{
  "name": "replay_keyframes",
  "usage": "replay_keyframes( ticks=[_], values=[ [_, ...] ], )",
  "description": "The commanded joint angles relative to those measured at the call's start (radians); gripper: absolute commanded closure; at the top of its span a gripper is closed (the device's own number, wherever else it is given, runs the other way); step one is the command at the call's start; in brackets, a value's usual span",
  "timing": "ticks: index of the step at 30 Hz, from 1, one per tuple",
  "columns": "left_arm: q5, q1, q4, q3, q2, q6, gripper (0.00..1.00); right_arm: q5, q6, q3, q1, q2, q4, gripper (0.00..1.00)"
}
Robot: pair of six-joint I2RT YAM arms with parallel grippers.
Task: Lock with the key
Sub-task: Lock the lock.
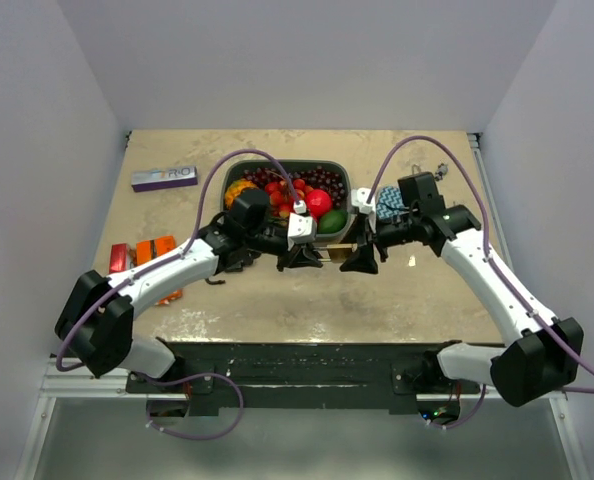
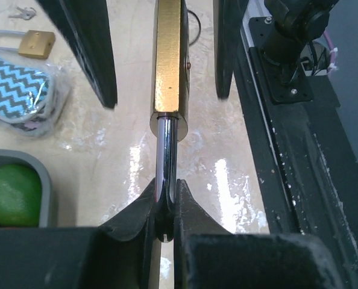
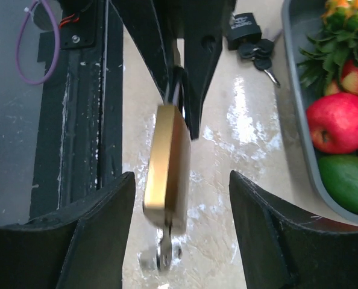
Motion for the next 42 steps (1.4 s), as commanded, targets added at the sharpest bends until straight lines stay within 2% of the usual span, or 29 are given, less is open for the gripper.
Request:
replay_keyframes(
  ticks=[1, 4, 8, 10, 23, 27, 33, 37, 38, 42],
  values=[
    [0.082, 0.03, 0.0, 0.053, -0.05, 0.159, 1.0, -0.045, -0.04, 0.055, -0.066, -0.058, -0.084, 0.33],
    [0.084, 0.038, -0.063, 0.051, -0.053, 0.196, 1.0, -0.03, -0.072, 0.095, -0.097, -0.063, -0.139, 0.35],
    [0.081, 0.044, -0.071, 0.048, -0.053, 0.19, 1.0, -0.01, -0.181, 0.141, -0.103, -0.043, -0.269, 0.38],
    [0.081, 0.047, -0.066, 0.048, -0.048, 0.181, 1.0, -0.015, -0.19, 0.129, -0.103, -0.048, -0.276, 0.41],
    [0.092, 0.048, -0.017, 0.039, -0.047, 0.11, 1.0, 0.011, -0.13, 0.077, -0.088, -0.029, -0.152, 0.54],
    [0.09, 0.05, -0.017, 0.042, -0.044, 0.1, 1.0, 0.022, -0.124, 0.063, -0.065, -0.028, -0.133, 0.64],
    [0.09, 0.05, -0.017, 0.054, -0.031, 0.09, 1.0, 0.037, -0.14, 0.037, -0.058, -0.022, -0.125, 0.67],
    [0.089, 0.048, -0.017, 0.059, -0.028, 0.09, 1.0, 0.05, -0.166, 0.04, -0.058, -0.014, -0.141, 0.91],
    [0.087, 0.05, -0.017, 0.06, -0.028, 0.097, 1.0, 0.051, -0.167, 0.038, -0.057, -0.012, -0.147, 1.0],
    [0.076, 0.059, -0.041, 0.057, -0.019, 0.118, 1.0, 0.065, -0.155, 0.037, -0.062, -0.026, -0.148, 1.0]
  ],
)
